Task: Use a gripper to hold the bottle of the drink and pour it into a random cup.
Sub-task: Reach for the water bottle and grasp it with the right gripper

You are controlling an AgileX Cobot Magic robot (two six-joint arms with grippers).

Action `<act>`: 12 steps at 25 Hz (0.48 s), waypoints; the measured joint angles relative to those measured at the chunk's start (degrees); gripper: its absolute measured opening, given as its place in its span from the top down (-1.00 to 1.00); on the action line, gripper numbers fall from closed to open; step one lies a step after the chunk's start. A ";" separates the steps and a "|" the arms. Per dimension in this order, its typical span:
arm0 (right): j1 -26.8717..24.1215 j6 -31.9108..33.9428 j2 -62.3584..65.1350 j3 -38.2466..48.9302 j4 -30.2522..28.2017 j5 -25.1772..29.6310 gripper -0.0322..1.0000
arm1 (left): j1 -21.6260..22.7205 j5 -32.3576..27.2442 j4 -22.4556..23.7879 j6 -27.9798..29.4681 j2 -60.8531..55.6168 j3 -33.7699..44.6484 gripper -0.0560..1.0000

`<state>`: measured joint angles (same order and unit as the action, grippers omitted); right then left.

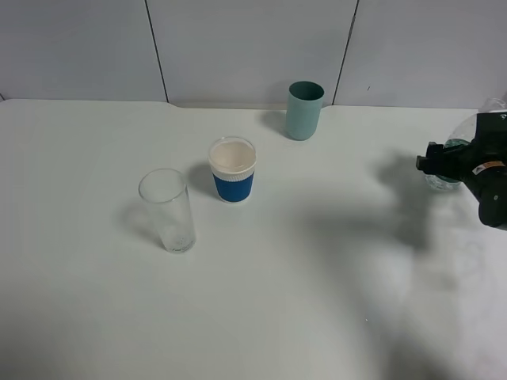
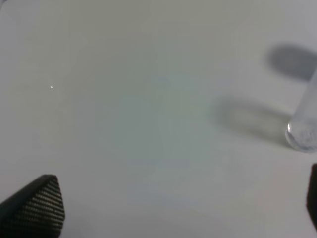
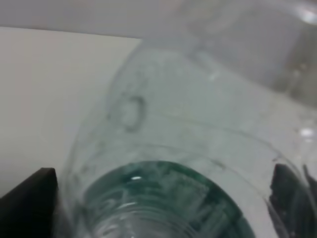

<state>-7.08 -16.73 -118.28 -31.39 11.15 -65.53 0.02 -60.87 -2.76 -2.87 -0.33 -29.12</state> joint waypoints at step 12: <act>-0.68 0.00 0.00 0.00 -0.55 0.10 -0.08 | 0.00 0.00 0.00 0.00 0.00 0.00 -0.99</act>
<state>-7.76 -16.73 -118.28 -31.39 10.60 -65.43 0.02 -60.87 -2.76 -2.87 -0.33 -29.12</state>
